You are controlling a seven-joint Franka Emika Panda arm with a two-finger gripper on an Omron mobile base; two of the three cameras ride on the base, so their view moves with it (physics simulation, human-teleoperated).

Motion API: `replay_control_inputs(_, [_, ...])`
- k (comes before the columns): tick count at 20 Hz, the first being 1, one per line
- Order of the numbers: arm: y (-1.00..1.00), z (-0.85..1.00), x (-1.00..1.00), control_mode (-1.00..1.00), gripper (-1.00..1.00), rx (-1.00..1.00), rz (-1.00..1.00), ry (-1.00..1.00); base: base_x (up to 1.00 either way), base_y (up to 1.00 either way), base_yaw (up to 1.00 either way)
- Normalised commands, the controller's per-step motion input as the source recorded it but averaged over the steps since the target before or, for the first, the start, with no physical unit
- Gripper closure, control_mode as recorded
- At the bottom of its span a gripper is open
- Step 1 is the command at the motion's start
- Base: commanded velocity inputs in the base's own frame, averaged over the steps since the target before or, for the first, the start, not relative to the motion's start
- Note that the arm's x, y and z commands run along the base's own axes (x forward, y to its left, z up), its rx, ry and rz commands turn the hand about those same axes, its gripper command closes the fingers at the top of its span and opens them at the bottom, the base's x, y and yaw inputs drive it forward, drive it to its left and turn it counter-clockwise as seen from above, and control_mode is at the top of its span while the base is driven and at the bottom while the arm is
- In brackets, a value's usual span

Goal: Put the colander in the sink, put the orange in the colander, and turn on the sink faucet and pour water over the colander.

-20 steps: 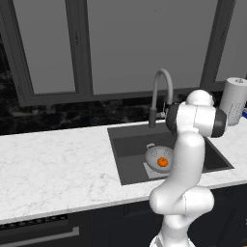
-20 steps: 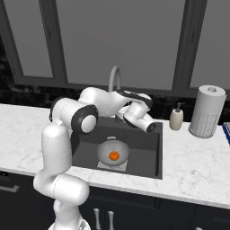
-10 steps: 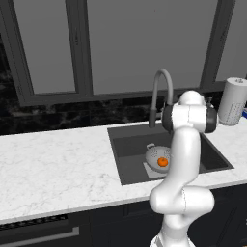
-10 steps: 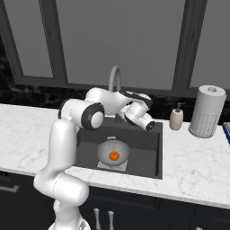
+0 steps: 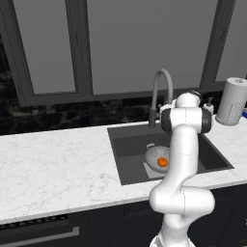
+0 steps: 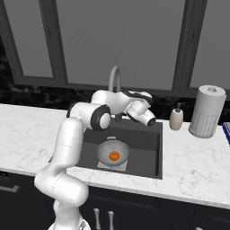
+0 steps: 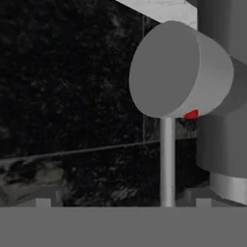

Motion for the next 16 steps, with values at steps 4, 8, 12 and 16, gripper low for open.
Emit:
replay_control_inputs(4, [-0.25, -0.19, 0.22, -1.0, 1.0, 0.04, 0.0, 0.0, 0.0, 0.0, 0.0])
replay_control_inputs(8, [-0.75, -0.21, 0.01, -1.0, 1.0, 0.11, -0.01, 0.0, 0.0, 0.0, 0.0])
replay_control_inputs(12, [-0.85, -0.17, 0.0, -1.0, 1.0, 0.13, -0.06, -0.02, 0.0, 0.0, 0.0])
replay_control_inputs(16, [-0.99, -0.14, 0.0, -1.0, 1.0, 0.16, -0.13, -0.03, 0.0, 0.0, 0.0])
